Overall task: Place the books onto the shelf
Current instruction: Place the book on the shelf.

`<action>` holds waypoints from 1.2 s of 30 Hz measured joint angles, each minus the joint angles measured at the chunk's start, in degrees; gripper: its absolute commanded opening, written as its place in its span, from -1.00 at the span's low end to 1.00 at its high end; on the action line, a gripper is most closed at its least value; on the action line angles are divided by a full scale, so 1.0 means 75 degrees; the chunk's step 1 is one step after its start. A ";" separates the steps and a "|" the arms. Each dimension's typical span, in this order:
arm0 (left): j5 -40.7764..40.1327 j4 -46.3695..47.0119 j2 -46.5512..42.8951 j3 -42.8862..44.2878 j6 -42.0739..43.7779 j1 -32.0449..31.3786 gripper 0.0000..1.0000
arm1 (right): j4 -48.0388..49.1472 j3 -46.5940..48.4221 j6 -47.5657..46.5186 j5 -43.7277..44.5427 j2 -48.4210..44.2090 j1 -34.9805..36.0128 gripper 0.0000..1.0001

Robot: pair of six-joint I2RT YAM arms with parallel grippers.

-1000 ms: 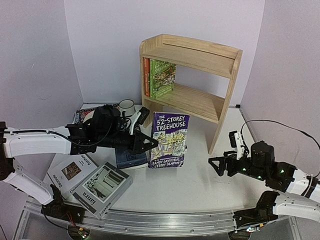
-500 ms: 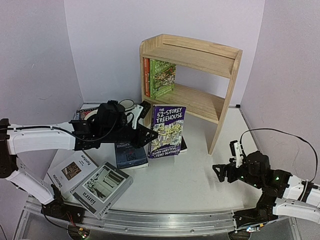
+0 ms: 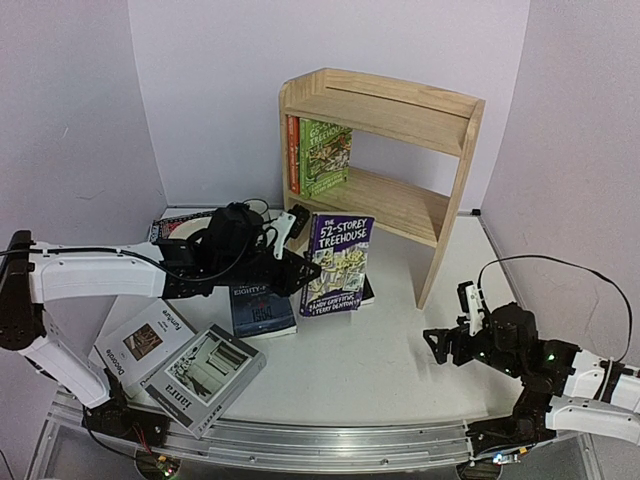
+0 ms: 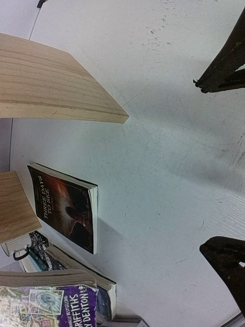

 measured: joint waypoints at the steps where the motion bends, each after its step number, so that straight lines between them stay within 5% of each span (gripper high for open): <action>1: -0.0066 0.0002 0.0038 0.0033 -0.0002 0.0000 -1.00 | 0.0014 0.0000 0.0000 0.0000 0.0000 0.0000 0.97; 36: -0.1351 0.0350 0.1303 0.2743 0.1446 0.0481 -1.00 | 0.0119 0.0000 -0.0006 -0.0111 0.0326 0.0000 0.97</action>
